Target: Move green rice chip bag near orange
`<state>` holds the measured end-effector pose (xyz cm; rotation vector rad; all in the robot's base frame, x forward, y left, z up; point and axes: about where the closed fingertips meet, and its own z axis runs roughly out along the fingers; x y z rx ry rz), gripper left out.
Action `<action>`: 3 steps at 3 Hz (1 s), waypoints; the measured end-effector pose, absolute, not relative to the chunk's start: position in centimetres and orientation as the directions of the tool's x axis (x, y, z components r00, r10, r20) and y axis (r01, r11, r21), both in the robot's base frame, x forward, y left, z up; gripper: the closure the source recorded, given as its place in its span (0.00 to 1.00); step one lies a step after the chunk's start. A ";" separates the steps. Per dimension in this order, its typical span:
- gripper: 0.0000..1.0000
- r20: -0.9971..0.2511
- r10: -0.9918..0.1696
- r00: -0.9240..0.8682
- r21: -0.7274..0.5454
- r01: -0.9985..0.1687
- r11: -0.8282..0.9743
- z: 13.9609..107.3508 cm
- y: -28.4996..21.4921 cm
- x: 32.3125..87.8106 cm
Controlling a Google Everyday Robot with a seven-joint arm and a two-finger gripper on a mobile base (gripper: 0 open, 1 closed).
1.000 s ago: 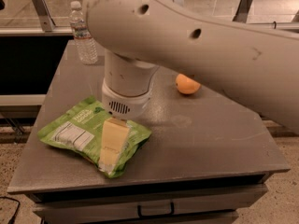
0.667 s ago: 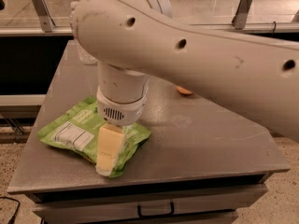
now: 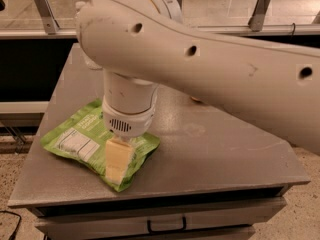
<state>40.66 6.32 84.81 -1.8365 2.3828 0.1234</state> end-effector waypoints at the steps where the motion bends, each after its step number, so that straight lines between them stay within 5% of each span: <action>1: 0.88 -0.179 -0.955 -0.237 -0.026 -0.969 0.246 86.4 5.5 40.7; 2: 1.00 -0.202 -0.954 -0.221 -0.050 -0.971 0.235 88.5 3.6 41.0; 3: 1.00 -0.210 -0.949 -0.235 -0.086 -0.963 0.257 90.4 0.2 42.2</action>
Offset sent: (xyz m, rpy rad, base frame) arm 0.0036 -0.0312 0.0446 0.0563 -0.0473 0.0405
